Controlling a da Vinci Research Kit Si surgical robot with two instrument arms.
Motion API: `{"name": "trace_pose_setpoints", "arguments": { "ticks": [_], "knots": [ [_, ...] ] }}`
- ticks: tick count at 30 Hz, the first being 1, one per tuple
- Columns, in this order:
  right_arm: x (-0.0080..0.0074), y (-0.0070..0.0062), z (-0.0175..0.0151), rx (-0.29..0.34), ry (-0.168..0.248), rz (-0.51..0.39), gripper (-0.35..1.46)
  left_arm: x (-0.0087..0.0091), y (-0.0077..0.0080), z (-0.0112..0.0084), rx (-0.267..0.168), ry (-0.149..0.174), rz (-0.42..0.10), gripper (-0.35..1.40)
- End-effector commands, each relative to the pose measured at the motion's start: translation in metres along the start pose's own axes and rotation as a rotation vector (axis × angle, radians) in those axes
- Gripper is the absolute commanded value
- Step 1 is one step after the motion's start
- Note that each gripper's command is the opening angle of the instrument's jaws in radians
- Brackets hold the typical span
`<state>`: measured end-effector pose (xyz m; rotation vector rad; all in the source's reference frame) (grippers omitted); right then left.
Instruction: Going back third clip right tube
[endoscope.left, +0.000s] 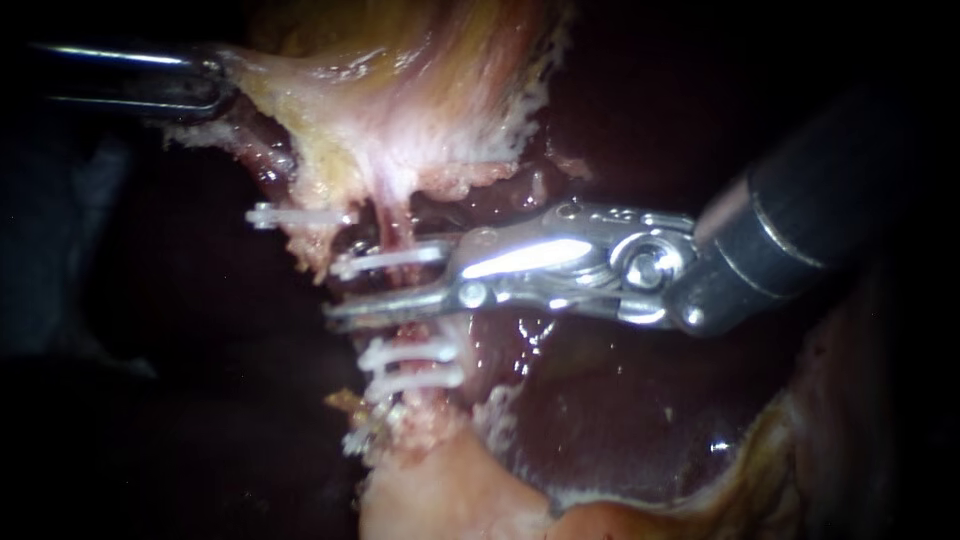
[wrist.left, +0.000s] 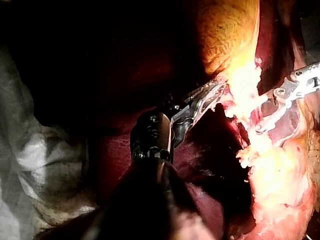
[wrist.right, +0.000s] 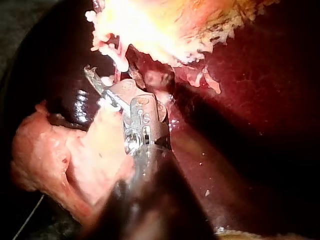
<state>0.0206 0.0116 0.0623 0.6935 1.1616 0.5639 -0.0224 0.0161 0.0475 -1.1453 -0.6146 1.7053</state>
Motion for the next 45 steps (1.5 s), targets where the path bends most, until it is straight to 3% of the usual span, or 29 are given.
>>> {"name": "trace_pose_setpoints", "arguments": {
  "ticks": [1,9,20,26,32,37,45],
  "knots": [
    [-0.0001,0.0002,-0.0002,-0.009,0.003,-0.023,0.50,-0.0001,0.0000,0.0001,0.000,0.000,0.001,-0.35],
    [-0.0005,-0.0001,-0.0031,-0.021,0.003,-0.118,0.50,-0.0001,0.0000,0.0000,0.000,0.000,0.001,-0.35],
    [-0.0016,-0.0022,-0.0117,-0.013,-0.006,-0.332,0.50,-0.0001,0.0000,0.0000,0.000,0.000,0.001,-0.35],
    [-0.0025,-0.0027,-0.0156,-0.019,-0.008,-0.380,0.50,-0.0002,-0.0001,0.0001,0.000,0.000,0.002,-0.35],
    [-0.0030,-0.0028,-0.0170,-0.011,-0.010,-0.394,0.50,-0.0003,-0.0003,0.0004,0.001,0.001,0.003,-0.35],
    [-0.0030,-0.0029,-0.0170,-0.010,-0.010,-0.395,0.50,-0.0009,-0.0007,0.0017,0.010,0.007,0.007,-0.35],
    [-0.0030,-0.0028,-0.0171,-0.010,-0.010,-0.394,0.50,-0.0020,-0.0009,0.0058,-0.002,0.003,0.026,-0.35]
  ]
}}
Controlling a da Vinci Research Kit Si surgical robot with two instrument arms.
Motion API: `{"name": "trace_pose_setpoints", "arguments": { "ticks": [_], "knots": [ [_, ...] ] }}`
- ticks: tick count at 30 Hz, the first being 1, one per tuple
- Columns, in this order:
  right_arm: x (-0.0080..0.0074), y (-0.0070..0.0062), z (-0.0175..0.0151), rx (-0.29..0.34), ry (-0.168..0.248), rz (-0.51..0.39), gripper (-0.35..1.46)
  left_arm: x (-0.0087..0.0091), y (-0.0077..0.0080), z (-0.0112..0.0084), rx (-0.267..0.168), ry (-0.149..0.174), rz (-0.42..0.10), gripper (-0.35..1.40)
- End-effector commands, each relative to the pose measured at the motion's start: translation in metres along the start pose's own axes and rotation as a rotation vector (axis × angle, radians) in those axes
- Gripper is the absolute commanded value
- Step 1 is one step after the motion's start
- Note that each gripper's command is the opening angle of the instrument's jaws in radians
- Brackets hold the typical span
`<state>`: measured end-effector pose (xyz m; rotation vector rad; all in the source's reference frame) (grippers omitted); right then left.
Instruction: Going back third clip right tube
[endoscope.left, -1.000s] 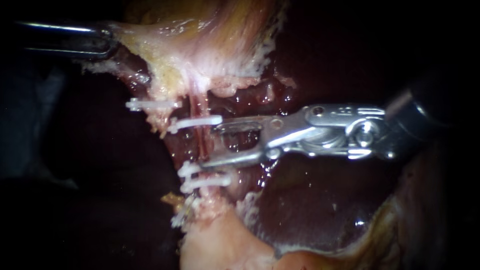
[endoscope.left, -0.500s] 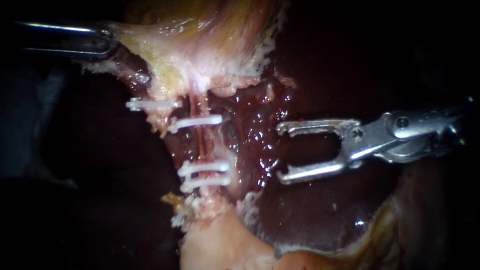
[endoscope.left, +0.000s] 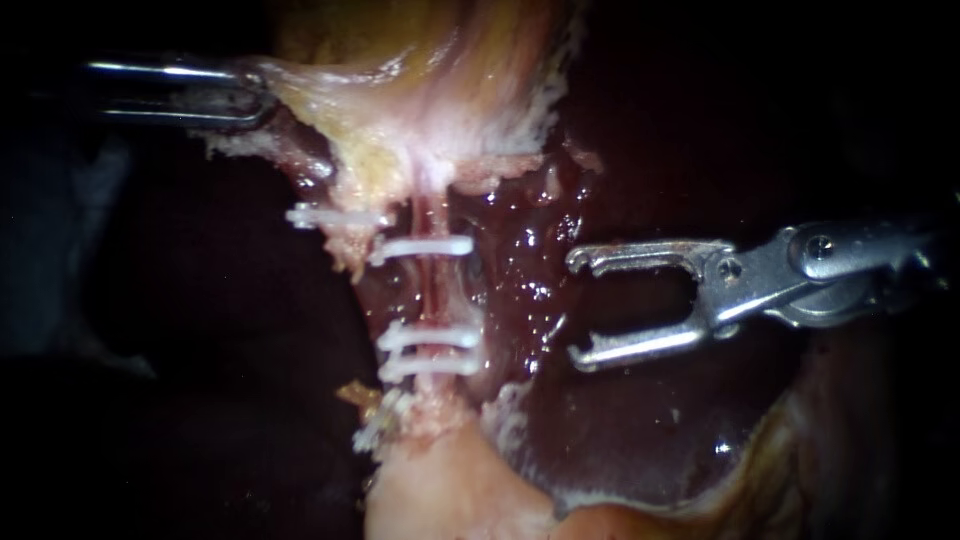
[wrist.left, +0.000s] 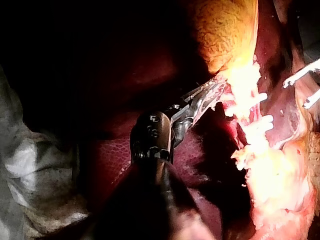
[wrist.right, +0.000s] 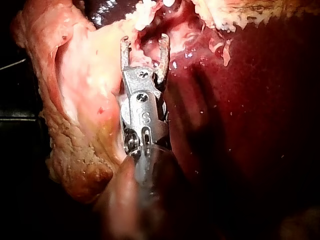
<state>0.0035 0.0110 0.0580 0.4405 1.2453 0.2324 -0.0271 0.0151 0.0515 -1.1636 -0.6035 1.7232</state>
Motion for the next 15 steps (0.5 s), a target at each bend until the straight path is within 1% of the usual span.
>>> {"name": "trace_pose_setpoints", "arguments": {
  "ticks": [1,3,8,15],
  "knots": [
    [0.0000,0.0000,0.0000,0.000,0.000,0.000,0.50,-0.0001,0.0000,0.0004,-0.001,-0.003,0.001,-0.35],
    [0.0000,0.0000,-0.0001,0.000,0.000,-0.005,0.50,-0.0003,0.0000,0.0010,-0.004,-0.004,0.002,-0.35],
    [0.0001,0.0000,-0.0005,0.002,-0.003,-0.011,0.50,-0.0003,0.0001,0.0017,-0.006,-0.005,0.002,-0.35],
    [0.0003,-0.0001,-0.0007,0.004,-0.003,-0.010,0.50,-0.0004,0.0001,0.0015,-0.007,-0.005,0.003,-0.35]
  ]
}}
